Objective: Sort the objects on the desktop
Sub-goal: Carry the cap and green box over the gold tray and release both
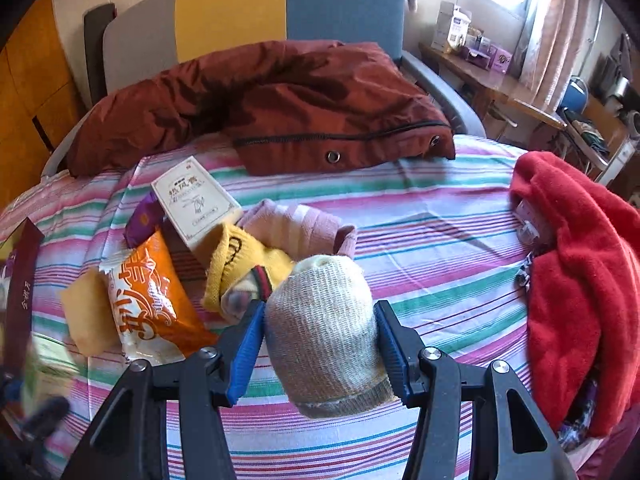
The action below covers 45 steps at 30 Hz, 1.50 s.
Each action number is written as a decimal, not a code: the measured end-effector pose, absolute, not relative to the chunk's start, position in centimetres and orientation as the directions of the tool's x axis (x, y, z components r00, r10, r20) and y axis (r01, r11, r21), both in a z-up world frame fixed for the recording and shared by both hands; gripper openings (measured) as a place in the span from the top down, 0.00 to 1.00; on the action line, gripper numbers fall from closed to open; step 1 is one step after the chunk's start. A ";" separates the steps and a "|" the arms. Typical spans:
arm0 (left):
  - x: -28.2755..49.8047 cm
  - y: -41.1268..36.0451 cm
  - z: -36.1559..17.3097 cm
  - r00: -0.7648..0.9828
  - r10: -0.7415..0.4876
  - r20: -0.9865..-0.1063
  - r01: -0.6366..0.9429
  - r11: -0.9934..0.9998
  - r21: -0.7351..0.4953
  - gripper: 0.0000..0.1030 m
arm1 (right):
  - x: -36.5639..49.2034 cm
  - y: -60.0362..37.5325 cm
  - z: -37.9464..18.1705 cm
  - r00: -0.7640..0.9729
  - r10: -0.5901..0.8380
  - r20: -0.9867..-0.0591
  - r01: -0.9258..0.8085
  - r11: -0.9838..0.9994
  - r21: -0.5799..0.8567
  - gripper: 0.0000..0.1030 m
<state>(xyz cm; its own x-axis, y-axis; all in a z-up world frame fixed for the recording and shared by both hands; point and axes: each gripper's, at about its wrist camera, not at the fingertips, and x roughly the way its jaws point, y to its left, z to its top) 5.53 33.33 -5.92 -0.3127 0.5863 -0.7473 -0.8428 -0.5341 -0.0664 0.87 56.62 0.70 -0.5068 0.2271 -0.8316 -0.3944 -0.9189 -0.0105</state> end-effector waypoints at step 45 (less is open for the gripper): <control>-2.5 6.1 -2.5 -0.723 0.212 -0.658 -0.282 -0.959 0.001 0.71 | -4.3 23.6 6.0 -0.650 -0.257 -0.716 0.235 -0.963 0.132 0.46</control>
